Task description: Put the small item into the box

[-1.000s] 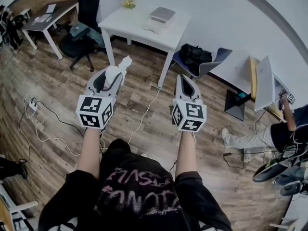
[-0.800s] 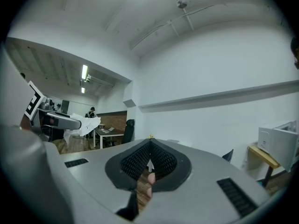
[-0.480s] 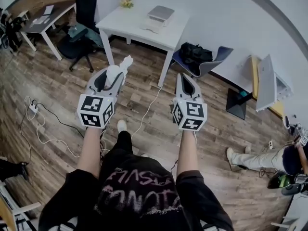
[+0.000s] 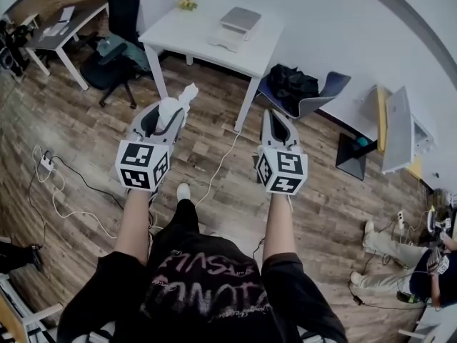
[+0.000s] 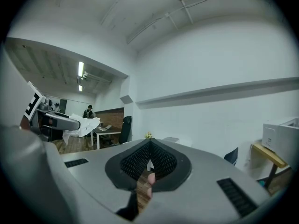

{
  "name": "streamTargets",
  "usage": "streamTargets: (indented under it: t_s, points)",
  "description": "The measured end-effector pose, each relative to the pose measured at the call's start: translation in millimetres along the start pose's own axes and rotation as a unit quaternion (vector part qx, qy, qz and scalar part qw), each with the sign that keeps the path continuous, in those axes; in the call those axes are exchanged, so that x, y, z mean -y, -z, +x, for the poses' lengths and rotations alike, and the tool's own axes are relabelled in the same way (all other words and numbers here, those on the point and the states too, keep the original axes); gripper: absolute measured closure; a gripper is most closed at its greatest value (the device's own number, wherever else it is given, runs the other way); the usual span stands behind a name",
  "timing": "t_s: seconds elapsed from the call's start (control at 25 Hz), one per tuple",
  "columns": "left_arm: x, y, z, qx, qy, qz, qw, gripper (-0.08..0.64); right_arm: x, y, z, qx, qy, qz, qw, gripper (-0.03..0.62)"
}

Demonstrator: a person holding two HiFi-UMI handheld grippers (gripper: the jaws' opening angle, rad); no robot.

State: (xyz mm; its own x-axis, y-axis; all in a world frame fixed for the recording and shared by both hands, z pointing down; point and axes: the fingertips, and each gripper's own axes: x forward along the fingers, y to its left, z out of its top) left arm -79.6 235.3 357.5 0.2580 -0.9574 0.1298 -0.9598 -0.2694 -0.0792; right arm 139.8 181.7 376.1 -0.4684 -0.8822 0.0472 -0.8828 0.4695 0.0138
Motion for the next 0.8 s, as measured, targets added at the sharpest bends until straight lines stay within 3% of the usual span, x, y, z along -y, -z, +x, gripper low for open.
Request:
streamTargets:
  t_s: [0.4, 0.8]
  points:
    - [-47.6, -5.8, 70.6, 0.003, 0.016, -0.005, 0.9999, 0.377, 11.3, -6.4, 80.7, -0.003, 0.012, -0.005, 1.000, 0.583]
    - [-130.1, -17.8, 139.5, 0.007, 0.032, -0.010, 0.9994, 0.377, -2.7, -24.3, 181.2, 0.002, 0.030, -0.005, 1.000, 0.583]
